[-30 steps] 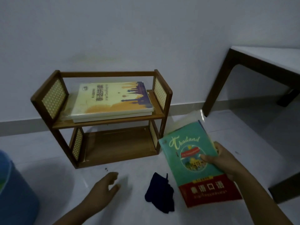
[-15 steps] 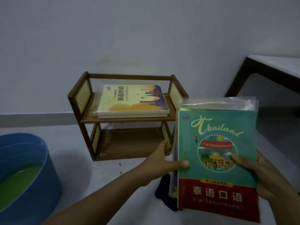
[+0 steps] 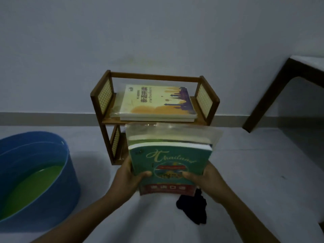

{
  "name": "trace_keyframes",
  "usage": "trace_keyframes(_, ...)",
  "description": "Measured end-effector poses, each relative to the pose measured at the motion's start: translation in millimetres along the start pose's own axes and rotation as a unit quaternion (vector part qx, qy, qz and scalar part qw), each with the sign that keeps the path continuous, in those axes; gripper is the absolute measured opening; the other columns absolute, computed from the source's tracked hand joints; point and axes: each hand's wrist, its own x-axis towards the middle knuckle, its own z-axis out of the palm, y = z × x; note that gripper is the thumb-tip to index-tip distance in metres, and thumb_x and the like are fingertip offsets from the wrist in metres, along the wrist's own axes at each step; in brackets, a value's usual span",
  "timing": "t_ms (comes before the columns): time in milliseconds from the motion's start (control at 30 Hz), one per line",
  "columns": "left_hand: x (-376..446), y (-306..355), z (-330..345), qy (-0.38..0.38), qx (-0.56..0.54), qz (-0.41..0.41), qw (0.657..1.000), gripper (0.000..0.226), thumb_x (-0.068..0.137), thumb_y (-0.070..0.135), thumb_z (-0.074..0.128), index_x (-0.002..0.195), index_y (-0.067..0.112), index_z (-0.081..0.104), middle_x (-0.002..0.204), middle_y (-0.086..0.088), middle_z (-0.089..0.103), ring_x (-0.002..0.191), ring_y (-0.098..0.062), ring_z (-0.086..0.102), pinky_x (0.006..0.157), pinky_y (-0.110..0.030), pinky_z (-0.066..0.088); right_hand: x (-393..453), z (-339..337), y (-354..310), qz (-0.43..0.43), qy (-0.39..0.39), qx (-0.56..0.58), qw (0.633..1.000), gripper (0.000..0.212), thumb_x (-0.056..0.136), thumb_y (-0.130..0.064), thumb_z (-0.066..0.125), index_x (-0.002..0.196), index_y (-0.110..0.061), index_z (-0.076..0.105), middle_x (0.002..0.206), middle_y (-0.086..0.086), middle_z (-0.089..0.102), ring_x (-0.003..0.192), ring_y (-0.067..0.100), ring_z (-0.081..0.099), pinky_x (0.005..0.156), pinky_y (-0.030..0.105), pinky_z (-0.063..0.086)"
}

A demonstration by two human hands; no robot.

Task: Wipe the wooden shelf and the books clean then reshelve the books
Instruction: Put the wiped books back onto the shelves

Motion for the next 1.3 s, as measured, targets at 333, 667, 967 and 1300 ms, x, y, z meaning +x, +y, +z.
trace_keyframes(333,-48,-72,-38,0.062,0.083,-0.046,0.993,0.039,0.072,0.053,0.073,0.105,0.053,0.051,0.102,0.036,0.065,0.092,0.009,0.065,0.072,-0.013,0.056,1,65,80,0.079,-0.023,-0.009,0.997,0.042,0.081,-0.001,0.071,0.12,-0.004,0.057,0.109,0.001,0.069,0.094,0.007,0.07,0.07,0.02,0.056)
trace_keyframes(667,-4,16,-76,0.005,0.178,0.102,0.979,0.094,0.059,0.063,0.075,0.137,0.035,0.032,0.13,0.028,0.048,0.118,0.005,0.051,0.088,-0.015,0.051,-1,66,87,0.09,-0.025,-0.003,0.996,0.033,0.083,-0.003,0.069,0.112,-0.017,0.06,0.101,-0.002,0.073,0.093,0.012,0.071,0.068,0.025,0.058)
trace_keyframes(967,37,63,4,-0.226,0.628,0.156,0.728,0.04,0.086,0.038,0.064,0.118,0.02,0.049,0.097,0.002,0.062,0.084,-0.014,0.061,0.076,-0.027,0.053,3,64,90,0.103,-0.023,0.036,0.994,0.045,0.077,-0.009,0.077,0.116,-0.017,0.056,0.114,0.009,0.069,0.099,0.022,0.069,0.082,0.041,0.059)
trace_keyframes(1300,-11,28,-69,0.018,0.141,0.021,0.99,0.063,0.052,0.071,0.072,0.097,0.029,0.061,0.087,0.007,0.075,0.077,-0.007,0.072,0.061,-0.022,0.058,4,47,102,0.188,-0.031,0.225,0.956,0.073,0.069,0.01,0.076,0.133,-0.01,0.046,0.127,0.016,0.061,0.119,0.033,0.057,0.096,0.054,0.049)
